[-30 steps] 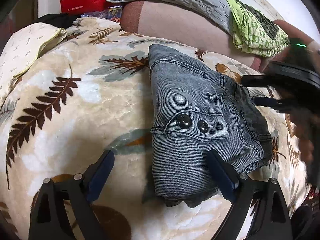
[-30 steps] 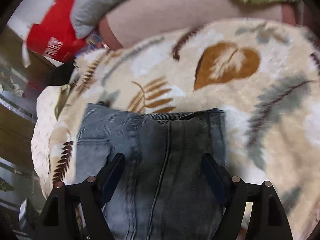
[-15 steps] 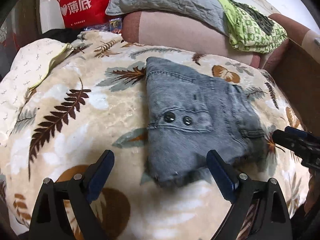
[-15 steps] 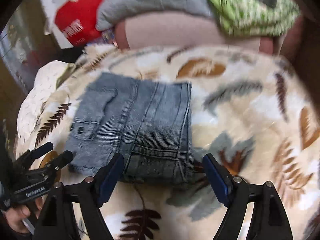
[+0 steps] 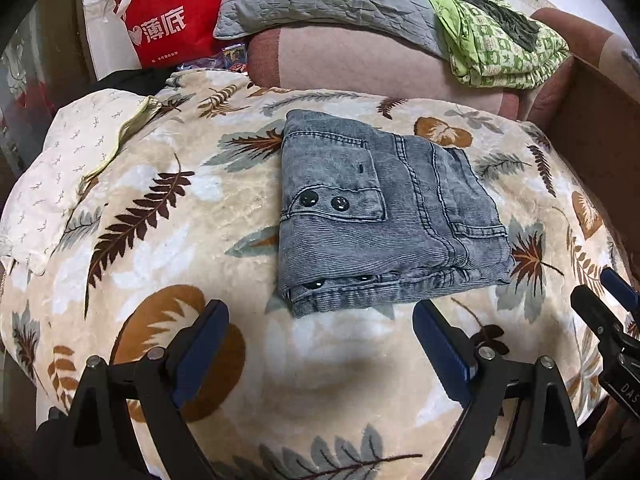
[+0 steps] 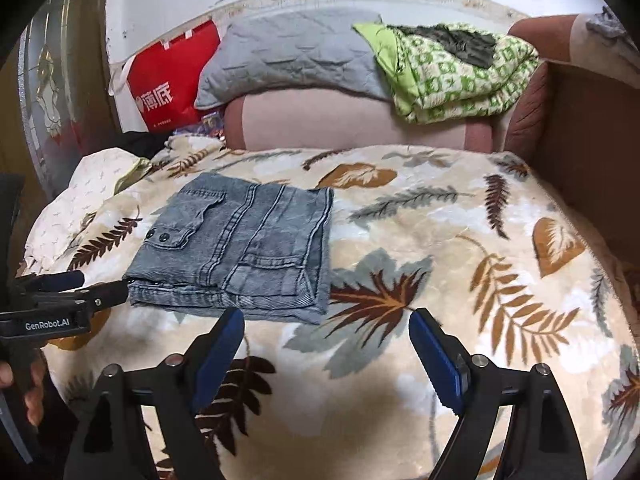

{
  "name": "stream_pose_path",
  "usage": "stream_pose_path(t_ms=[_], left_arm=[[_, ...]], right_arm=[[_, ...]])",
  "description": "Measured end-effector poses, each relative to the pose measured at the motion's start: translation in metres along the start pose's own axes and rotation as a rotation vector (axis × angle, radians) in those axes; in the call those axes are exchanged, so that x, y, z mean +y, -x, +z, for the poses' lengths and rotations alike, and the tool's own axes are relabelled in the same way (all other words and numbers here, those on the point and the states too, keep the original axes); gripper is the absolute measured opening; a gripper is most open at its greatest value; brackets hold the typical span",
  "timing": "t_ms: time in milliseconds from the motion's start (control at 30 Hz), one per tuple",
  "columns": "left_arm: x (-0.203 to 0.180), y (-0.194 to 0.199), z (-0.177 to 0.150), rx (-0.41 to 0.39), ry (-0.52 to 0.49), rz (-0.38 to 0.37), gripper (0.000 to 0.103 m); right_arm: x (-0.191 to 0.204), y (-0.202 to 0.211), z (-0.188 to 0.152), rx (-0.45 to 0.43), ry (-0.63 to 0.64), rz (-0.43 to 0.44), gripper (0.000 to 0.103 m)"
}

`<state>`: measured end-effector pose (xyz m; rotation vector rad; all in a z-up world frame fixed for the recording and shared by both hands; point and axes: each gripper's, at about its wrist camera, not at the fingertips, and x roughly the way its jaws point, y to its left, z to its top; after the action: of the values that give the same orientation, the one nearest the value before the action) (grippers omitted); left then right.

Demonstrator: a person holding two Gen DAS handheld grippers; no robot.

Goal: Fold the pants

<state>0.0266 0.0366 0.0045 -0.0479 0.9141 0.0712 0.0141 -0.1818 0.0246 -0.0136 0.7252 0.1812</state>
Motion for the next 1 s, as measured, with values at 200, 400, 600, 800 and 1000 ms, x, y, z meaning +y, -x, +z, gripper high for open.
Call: stream_pose_path(t_ms=[200, 400, 600, 800, 1000], left_arm=[[-0.010, 0.003, -0.001, -0.004, -0.011, 0.024, 0.093], [-0.013, 0.005, -0.004, -0.009, -0.008, 0.023, 0.093], [-0.011, 0.008, -0.005, -0.024, -0.021, 0.000, 0.093], [-0.011, 0.008, -0.002, -0.026, 0.007, -0.056, 0.093], [-0.014, 0.009, 0.005, -0.049, -0.004, -0.091, 0.099]], right_arm=[[-0.002, 0.000, -0.005, -0.010, 0.016, 0.008, 0.090], [0.000, -0.004, -0.010, 0.012, 0.023, 0.000, 0.090], [0.008, -0.009, -0.012, 0.035, 0.044, -0.023, 0.097], [0.017, -0.007, -0.010, 0.022, 0.108, -0.091, 0.103], [0.011, -0.005, -0.008, 0.028, 0.099, -0.122, 0.103]])
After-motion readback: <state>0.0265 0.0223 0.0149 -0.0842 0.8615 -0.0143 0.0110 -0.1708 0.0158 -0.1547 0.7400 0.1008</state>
